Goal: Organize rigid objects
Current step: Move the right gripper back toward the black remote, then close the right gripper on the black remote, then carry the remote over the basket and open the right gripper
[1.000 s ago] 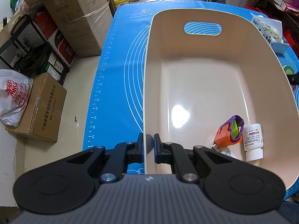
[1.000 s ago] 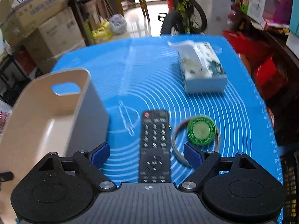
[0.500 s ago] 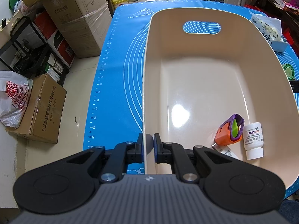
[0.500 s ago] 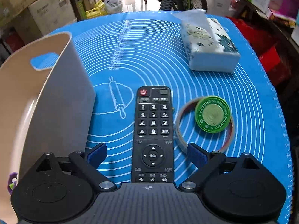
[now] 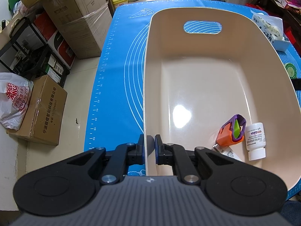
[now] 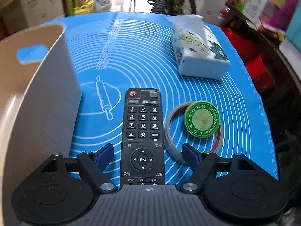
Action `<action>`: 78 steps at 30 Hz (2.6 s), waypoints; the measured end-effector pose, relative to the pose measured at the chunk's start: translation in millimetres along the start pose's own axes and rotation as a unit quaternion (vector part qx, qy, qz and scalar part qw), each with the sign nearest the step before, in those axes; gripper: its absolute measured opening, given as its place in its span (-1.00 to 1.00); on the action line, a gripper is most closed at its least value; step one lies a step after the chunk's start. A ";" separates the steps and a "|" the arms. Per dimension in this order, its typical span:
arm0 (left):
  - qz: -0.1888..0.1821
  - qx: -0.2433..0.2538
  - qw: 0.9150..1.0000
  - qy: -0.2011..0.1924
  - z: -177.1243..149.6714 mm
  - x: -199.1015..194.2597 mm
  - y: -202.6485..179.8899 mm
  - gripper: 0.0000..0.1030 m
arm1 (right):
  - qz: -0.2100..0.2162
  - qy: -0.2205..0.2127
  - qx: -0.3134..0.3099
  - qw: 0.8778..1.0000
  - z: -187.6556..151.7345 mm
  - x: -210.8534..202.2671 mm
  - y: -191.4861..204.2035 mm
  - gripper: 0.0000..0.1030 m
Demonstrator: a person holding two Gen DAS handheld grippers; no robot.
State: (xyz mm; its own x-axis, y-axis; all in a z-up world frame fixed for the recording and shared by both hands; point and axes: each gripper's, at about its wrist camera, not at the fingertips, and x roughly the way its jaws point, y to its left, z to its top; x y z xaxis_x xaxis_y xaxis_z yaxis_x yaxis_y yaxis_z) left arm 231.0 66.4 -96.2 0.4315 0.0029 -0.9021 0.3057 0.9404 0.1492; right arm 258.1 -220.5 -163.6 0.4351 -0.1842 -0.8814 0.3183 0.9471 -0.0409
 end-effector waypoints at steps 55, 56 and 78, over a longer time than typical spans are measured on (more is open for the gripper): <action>-0.003 0.002 1.000 0.000 -0.4 3.0 -1.6 -0.77 | 0.098 -0.080 0.029 0.992 29.6 -87.8 -13.4 0.04; -0.003 0.002 1.000 0.000 -0.7 3.0 -1.2 -0.77 | 0.104 -0.089 0.026 0.990 32.0 -95.1 -10.0 0.04; -0.004 -0.002 1.000 0.001 -4.1 7.4 -0.6 -0.78 | 0.157 -0.074 -0.117 0.978 2.9 -111.8 104.4 0.04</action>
State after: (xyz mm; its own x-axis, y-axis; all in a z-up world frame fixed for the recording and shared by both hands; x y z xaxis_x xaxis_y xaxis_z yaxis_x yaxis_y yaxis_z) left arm 230.5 67.2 -104.6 0.4264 -0.0045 -0.9045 0.3062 0.9417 0.1397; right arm 245.1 -101.7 -68.0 0.6034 0.1051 -0.7905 -0.0444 0.9942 0.0983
